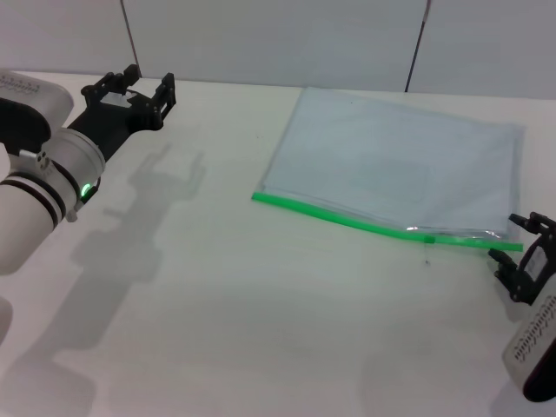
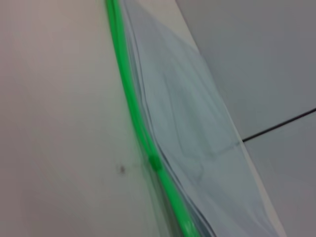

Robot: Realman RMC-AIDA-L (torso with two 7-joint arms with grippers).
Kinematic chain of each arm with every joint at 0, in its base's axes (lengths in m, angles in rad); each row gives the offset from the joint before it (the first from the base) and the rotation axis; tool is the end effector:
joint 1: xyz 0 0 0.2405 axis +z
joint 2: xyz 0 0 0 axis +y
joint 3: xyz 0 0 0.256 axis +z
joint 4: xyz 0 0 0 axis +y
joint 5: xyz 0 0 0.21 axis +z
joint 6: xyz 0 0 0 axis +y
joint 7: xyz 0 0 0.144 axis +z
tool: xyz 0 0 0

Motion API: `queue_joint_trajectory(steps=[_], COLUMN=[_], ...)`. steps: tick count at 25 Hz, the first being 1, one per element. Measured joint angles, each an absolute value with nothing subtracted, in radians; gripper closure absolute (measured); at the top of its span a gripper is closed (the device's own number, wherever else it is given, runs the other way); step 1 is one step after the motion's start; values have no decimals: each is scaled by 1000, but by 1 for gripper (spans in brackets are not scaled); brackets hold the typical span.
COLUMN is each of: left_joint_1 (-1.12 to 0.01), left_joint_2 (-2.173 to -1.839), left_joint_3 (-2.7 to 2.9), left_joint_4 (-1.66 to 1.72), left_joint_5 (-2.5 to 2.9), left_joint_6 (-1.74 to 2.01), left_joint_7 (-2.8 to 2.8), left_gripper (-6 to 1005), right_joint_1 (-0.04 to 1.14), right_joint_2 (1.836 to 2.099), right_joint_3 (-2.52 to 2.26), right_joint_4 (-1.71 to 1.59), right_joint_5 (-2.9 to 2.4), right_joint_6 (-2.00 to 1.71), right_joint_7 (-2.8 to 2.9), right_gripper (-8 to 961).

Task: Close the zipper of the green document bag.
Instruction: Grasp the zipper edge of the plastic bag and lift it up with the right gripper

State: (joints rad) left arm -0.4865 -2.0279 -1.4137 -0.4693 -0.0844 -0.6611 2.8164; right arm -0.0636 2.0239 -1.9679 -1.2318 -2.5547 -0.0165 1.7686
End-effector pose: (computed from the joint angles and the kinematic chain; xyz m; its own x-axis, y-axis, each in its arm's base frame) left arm -0.2852 0.4035 -0.0073 0.7476 0.0939 0.6574 0.6538 -0.2782 -0.7037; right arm 0.2997 0.2883 -0.0409 0.9257 -0.0047 0.3782 0.3195 -0.5257 -0.7884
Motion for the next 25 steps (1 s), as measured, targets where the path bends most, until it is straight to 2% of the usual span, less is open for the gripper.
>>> queue_joint_trajectory(steps=[25], left_joint_1=[-490], left_joint_2=[-2028], left_joint_3=[-1416], left_joint_4=[-469], left_joint_5=[-84], left_joint_6=[-661], left_joint_7=[2816], left_gripper=[439], right_joint_1=[-14], right_joint_2=[2034], right_joint_3=[-1983], right_joint_4=[-1096], right_joint_5=[-2543], right_joint_6=[143], right_joint_7=[1628], right_gripper=[476])
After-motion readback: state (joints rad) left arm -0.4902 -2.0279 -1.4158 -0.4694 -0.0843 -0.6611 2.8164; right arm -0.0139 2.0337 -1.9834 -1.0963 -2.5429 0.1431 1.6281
